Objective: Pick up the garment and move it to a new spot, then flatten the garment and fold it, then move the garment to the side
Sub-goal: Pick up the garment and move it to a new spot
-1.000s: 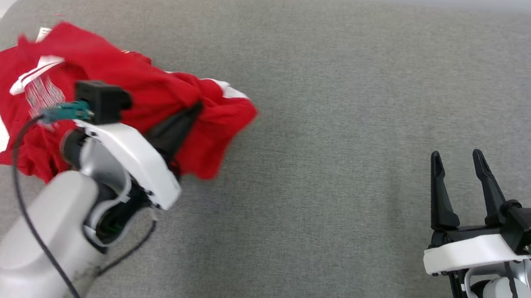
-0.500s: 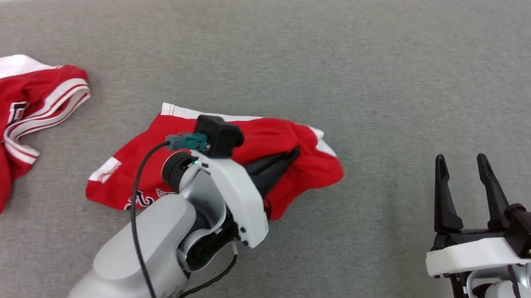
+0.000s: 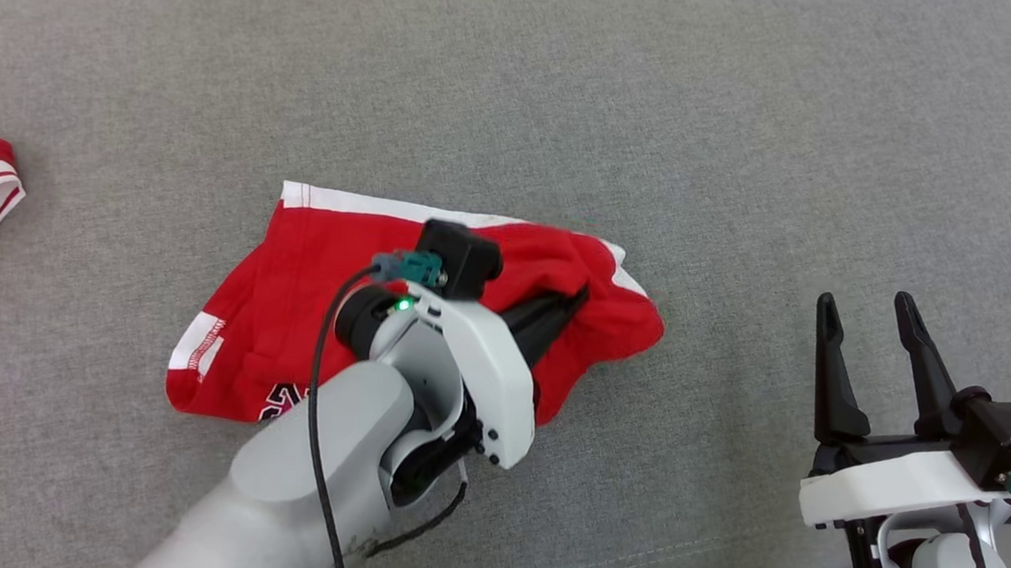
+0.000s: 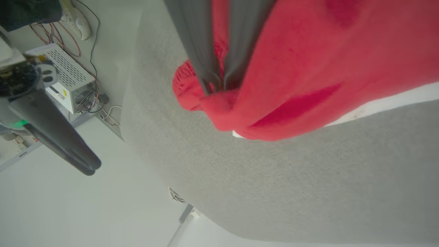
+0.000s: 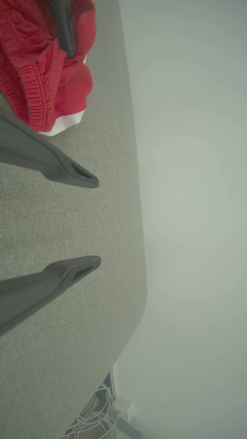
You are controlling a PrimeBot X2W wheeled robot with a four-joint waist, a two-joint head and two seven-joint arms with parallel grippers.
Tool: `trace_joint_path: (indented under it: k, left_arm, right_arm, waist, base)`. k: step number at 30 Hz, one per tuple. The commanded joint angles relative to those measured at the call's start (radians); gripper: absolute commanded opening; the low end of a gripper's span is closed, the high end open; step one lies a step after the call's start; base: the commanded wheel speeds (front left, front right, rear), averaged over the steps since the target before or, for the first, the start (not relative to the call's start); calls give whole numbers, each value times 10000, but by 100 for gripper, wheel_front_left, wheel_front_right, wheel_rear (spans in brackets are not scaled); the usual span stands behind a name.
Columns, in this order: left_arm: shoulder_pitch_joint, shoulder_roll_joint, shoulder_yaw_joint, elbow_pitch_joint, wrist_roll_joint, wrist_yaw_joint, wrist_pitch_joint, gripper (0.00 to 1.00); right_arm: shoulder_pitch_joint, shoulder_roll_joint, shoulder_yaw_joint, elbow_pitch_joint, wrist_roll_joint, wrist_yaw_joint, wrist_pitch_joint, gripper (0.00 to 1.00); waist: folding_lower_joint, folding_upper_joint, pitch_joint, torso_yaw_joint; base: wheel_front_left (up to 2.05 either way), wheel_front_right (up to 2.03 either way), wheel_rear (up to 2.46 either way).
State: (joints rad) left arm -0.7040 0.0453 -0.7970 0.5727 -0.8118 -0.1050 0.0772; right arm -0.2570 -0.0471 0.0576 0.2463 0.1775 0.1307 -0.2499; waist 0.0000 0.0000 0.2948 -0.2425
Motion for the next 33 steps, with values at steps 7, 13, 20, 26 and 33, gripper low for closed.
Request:
trace_joint_path:
  k: [7, 13, 20, 26, 33]
  left_arm:
    - [-141, 51, -610, 471, -549, -108, -551, 100]
    - [-202, 62, -742, 331, -571, -80, -1369, 100]
    - [223, 1117, -330, -659, 5, 804, -2524, 100]
    - [1222, 2560, 478, -2070, 385, 2311, -3051, 100]
    - [2708, 3789, 1614, -3587, 417, 3761, -3284, 100]
  right_arm:
    - [-214, -33, 243, -164, 112, 0, -118, 100]
    - [-177, -32, 118, -147, 38, 0, -118, 100]
    - [56, -32, -53, -91, -38, 0, -118, 100]
    - [376, -32, -209, -138, -93, 0, -118, 100]
    - [717, -32, -417, -184, -219, 0, -118, 100]
  waist:
    - [0, 0, 124, 249]
    - [0, 0, -95, 670]
    - [0, 0, -595, 1260]
    - [0, 0, -963, 1768]
    - [0, 0, -1304, 2224]
  base:
    - [0, 0, 0]
    - [0, 0, 0]
    - [0, 0, 0]
    - [0, 0, 0]
    - [0, 0, 0]
